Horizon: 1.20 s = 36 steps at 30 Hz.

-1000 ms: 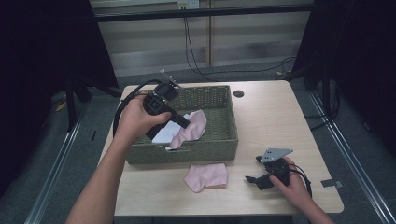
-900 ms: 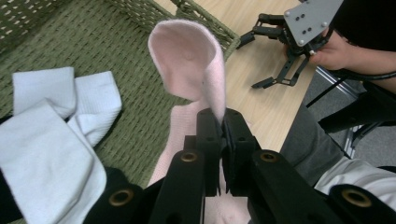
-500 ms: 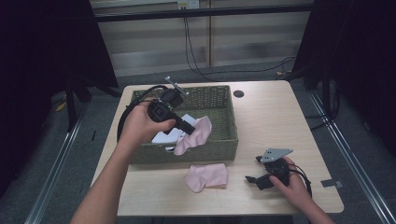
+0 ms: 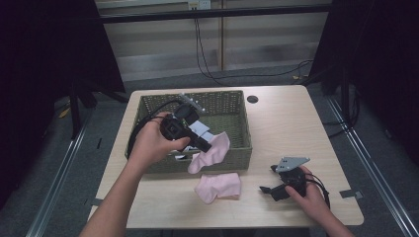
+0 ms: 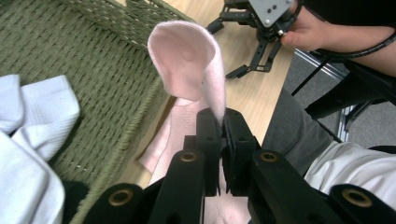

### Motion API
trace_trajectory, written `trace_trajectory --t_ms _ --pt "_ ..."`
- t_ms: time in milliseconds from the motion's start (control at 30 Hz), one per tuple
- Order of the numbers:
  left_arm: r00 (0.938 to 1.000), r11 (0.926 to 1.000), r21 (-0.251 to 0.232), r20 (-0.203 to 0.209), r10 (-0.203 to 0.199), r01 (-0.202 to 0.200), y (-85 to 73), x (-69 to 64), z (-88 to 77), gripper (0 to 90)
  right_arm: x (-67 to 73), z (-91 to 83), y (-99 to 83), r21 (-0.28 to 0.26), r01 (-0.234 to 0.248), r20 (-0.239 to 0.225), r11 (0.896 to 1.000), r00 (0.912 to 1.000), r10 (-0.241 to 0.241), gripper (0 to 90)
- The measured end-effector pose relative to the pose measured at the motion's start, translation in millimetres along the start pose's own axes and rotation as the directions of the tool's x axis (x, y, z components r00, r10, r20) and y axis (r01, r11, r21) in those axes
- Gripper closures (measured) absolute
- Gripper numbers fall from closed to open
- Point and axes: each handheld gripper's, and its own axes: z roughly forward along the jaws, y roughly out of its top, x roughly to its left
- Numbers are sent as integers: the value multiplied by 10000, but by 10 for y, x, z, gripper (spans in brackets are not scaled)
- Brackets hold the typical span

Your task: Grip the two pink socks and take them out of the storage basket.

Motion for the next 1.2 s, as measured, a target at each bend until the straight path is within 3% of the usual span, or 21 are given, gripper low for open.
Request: trace_trajectory --t_ms 267,333,367,467,500,633,700,767,867,1000,1100,1200 --pt "9993 9996 -94 290 255 -253 -52 -91 96 830 0 2 2 2 6 -12 10000 10000 -6 110" --pt "9990 9993 -318 417 183 -170 -75 -102 131 767 1 2 2 5 -8 -9 10000 10000 8 110" --pt "9991 9991 -343 326 272 -260 -91 -105 154 690 1 1 2 4 -8 -9 10000 10000 8 110" --pt "9991 9990 -389 345 243 -230 -117 -98 175 635 0 2 2 2 5 -10 10000 10000 -5 110" --pt "9998 9988 -456 113 184 -178 -150 -91 196 618 2 1 2 6 -12 -10 10000 10000 12 110" --pt "9999 9989 -443 -1 139 -139 -211 -59 217 581 1 2 2 4 -7 -9 10000 10000 7 110" --pt "9992 9985 -526 -380 156 -176 -304 -25 246 544 1 2 2 -3 4 -9 10000 10000 -4 110" --pt "9990 9983 -554 -410 172 -195 -331 -9 253 524 1 2 1 -6 0 -34 10000 10000 0 110" --pt "9974 9966 -828 -719 -30 -29 -487 28 321 484 5 1 -1 -28 27 -18 10000 10000 -27 110" --pt "9951 9963 -854 -984 0 -85 -619 56 420 443 6 -1 0 -14 1 -10 10000 10000 -1 110" --pt "9956 9942 -1079 -932 -60 -42 -711 48 512 426 6 0 0 -24 19 -12 10000 10000 -19 110" --pt "9944 9954 -932 -1055 112 -211 -755 51 549 405 6 0 0 -22 17 -12 10000 10000 -17 110"
